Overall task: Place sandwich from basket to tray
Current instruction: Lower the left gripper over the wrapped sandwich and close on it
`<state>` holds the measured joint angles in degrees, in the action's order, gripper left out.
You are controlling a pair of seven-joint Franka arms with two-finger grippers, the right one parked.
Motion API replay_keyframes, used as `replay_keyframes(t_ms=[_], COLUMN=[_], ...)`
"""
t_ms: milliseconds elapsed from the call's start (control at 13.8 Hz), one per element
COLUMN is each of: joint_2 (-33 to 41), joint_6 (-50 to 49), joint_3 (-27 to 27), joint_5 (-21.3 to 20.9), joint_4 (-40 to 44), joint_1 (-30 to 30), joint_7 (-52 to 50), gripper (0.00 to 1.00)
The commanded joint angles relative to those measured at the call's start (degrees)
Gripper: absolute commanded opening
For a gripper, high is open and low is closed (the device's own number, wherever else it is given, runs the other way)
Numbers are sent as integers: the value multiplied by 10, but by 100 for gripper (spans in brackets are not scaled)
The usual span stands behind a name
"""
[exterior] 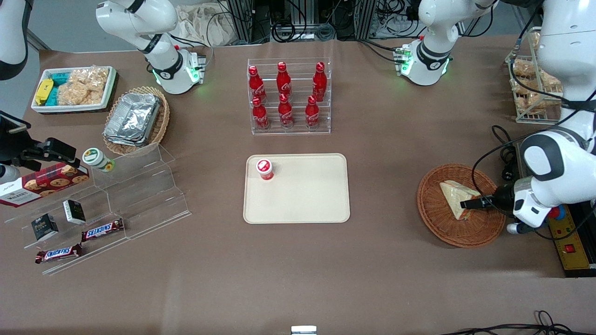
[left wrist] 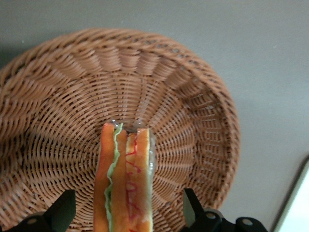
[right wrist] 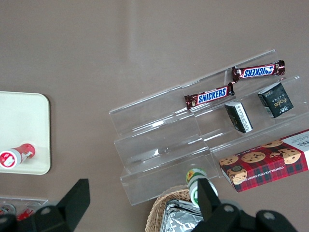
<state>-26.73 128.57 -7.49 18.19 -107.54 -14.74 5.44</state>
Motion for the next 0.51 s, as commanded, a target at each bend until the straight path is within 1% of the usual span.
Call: replay_keyframes(t_ms=[0, 73, 145, 291, 436], joint_2=[3, 1, 1, 2, 3], joint_6=[31, 29, 28, 26, 23], joint_3=[2, 2, 2, 2, 2], joint_5=[8, 6, 6, 5, 3], joint_4=[-29, -29, -29, -29, -29], joint_1=[6, 6, 6, 6, 6], joint_7=[8, 8, 9, 7, 6], gripper=[100, 98, 87, 61, 36])
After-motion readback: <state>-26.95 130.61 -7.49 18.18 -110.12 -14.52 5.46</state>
